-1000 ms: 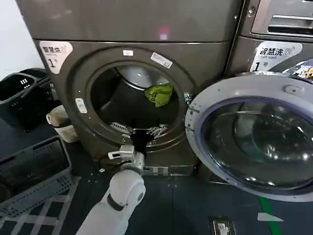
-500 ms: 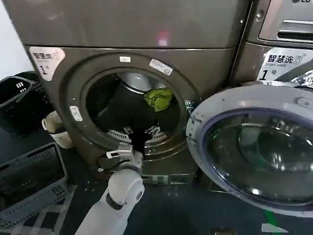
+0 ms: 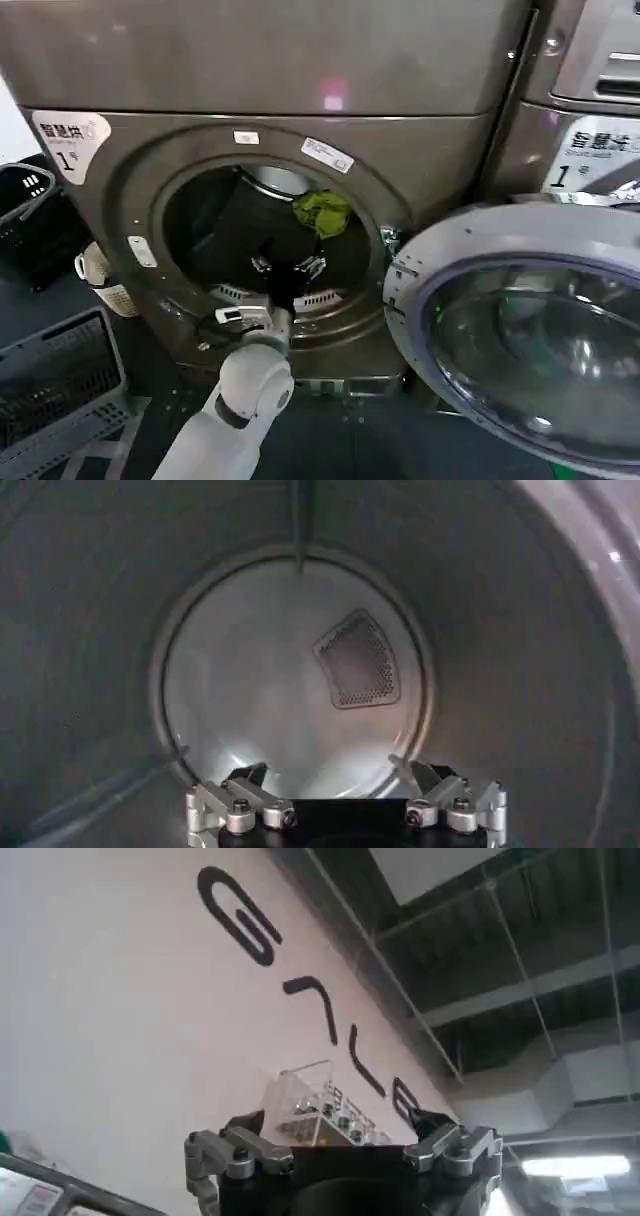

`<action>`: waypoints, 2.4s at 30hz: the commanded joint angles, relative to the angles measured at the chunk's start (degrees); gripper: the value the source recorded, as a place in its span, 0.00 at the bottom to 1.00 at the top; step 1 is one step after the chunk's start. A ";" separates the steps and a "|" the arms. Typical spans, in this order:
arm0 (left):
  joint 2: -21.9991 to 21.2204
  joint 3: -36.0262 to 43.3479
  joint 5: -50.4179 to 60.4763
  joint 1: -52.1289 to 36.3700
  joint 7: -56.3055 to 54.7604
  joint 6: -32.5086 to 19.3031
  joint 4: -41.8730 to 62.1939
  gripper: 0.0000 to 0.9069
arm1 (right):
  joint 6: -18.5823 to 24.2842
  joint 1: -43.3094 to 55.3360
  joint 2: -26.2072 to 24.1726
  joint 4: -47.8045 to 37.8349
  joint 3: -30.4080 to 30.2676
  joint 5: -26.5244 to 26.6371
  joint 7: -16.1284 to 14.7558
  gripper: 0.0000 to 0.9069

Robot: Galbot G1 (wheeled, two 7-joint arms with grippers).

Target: Grasp the clothes from the dryer.

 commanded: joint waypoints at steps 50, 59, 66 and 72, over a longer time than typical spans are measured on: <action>-0.18 -0.88 -0.15 -0.28 -0.06 0.27 0.07 1.00 | 0.73 -0.22 -0.84 -1.23 1.14 -0.05 1.10 1.00; -0.26 -1.12 -0.09 0.05 -0.06 0.24 -0.18 1.00 | 0.74 -0.22 -0.60 -0.97 1.06 0.11 0.90 1.00; -0.28 -1.20 -0.14 -0.14 -0.03 0.24 -0.09 1.00 | 0.50 -0.22 -0.47 -0.62 0.92 0.13 1.12 1.00; -0.72 -1.36 -0.09 -0.40 -0.01 0.13 0.44 1.00 | 0.52 -0.50 -0.63 -0.97 1.32 0.12 1.07 1.00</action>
